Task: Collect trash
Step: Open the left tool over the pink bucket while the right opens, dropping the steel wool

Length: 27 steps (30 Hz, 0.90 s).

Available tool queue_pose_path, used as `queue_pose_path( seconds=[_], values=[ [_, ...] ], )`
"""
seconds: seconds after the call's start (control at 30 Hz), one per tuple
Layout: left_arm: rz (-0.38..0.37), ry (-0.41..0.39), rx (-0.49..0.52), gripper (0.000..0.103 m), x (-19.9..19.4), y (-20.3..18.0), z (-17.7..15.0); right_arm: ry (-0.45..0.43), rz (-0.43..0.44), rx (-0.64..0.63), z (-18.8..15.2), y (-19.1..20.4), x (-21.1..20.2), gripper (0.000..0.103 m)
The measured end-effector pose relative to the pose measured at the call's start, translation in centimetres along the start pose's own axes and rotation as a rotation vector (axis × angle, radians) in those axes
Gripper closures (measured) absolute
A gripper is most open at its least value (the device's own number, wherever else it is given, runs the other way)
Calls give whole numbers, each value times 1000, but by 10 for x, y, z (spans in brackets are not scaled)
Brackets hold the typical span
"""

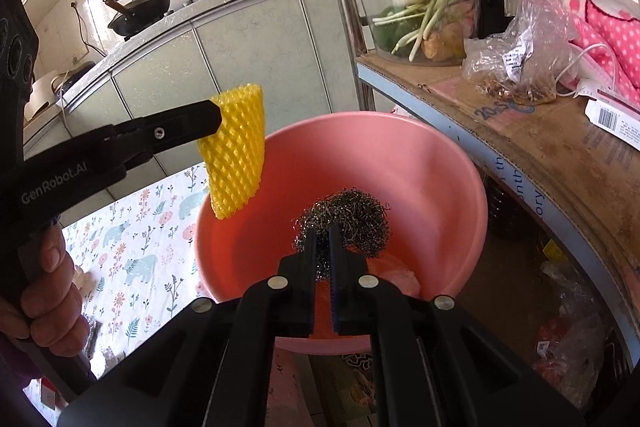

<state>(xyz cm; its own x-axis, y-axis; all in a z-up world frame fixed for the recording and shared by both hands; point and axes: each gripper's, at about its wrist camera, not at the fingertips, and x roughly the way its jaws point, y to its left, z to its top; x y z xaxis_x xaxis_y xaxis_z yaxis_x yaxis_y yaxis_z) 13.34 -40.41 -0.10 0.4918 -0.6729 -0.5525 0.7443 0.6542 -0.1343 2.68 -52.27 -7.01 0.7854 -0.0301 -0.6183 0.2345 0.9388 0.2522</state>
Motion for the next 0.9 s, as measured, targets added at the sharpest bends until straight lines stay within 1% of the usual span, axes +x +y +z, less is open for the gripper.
queue_pose_path(
  seconds=[0.17,0.23,0.3,0.33,0.43,0.5,0.73,0.9],
  values=[
    [4,6,6,94,1,-2,-1,9,-4,1,-2,0,3,97],
    [2,13,0,92,1,-3,-1,16,-1,5,-1,0,4,94],
    [0,25,-9,88,2,-3,0,27,-4,12,-1,-1,5,90],
    [2,28,-12,85,1,-2,0,30,-9,16,-2,-1,5,90],
    [2,28,-10,84,-2,-3,1,32,-14,23,-2,-2,4,85],
    [-1,24,-10,84,-4,-3,2,30,-11,25,-1,-2,2,80],
    [0,1,-12,84,-23,-4,7,10,-10,10,0,3,-9,80],
    [2,-20,-10,84,-43,-6,9,-14,9,-12,1,13,-24,80]
  ],
)
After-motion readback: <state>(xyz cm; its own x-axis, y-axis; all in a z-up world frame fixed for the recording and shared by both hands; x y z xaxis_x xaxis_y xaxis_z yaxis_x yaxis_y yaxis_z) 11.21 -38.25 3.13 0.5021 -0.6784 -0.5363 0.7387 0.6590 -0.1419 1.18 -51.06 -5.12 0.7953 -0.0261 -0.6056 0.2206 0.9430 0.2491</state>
